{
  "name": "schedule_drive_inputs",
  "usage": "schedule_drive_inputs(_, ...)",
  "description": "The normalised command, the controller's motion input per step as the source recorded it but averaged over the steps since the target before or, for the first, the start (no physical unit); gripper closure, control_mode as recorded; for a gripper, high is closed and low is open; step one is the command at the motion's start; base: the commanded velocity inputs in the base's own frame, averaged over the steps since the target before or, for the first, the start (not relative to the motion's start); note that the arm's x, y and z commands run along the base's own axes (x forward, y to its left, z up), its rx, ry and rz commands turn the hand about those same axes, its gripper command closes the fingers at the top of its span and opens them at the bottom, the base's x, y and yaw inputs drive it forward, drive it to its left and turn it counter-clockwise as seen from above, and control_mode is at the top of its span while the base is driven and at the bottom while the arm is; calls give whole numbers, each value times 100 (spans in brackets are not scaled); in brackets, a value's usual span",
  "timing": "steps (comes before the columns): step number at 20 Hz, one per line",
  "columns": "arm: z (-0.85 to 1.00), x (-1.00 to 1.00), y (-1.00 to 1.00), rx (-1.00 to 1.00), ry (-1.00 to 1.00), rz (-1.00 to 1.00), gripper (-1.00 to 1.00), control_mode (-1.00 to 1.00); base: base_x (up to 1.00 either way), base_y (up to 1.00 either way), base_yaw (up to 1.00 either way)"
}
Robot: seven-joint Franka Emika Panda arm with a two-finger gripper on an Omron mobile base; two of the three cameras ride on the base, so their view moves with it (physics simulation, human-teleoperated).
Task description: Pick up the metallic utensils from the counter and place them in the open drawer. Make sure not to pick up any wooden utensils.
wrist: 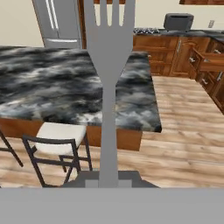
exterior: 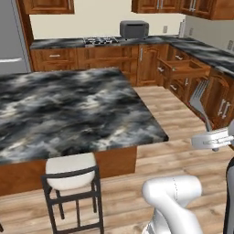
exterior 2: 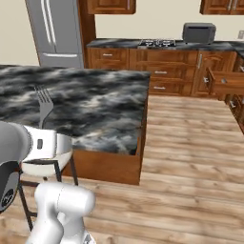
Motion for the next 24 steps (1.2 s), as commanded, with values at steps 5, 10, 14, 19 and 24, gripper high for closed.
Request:
schedule_drive_inputs(5,0,0,0,0,0,0,100,100,0,-100,0)
schedule_drive_inputs(10,0,0,0,0,0,0,100,100,51,-100,0)
schedule_drive_inputs(14,0,0,0,0,0,0,100,100,94,-96,0)
schedule_drive_inputs(19,0,0,0,0,0,0,100,100,100,-50,1)
schedule_drive_inputs(24,0,0,0,0,0,0,100,100,100,-20,1)
